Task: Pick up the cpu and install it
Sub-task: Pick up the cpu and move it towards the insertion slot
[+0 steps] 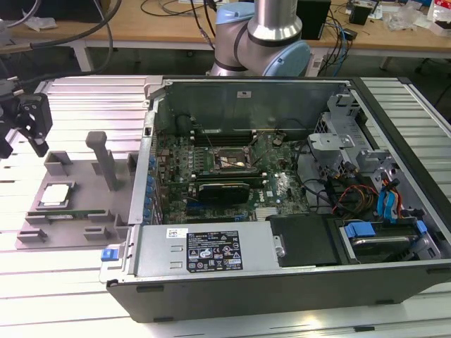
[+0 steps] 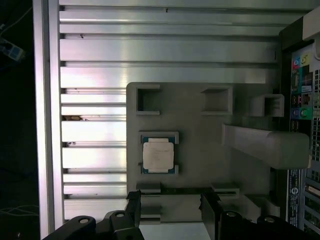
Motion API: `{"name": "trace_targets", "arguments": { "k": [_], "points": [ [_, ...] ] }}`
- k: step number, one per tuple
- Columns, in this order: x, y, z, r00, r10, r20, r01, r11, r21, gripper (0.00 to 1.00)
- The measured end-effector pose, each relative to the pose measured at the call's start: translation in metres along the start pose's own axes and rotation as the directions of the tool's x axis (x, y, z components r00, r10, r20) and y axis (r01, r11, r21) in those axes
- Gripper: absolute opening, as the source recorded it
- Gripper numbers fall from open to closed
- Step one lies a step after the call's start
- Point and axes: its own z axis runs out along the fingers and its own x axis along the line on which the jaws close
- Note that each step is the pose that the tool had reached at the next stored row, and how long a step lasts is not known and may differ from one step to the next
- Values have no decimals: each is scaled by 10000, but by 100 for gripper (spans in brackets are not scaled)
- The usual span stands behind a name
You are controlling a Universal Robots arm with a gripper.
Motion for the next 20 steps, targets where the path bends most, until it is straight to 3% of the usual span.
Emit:
{"name": "trace_targets", "arguments": {
  "k": [20],
  "points": [
    [4, 6, 119, 10000, 1, 0, -1, 10000, 0, 60]
  ]
}}
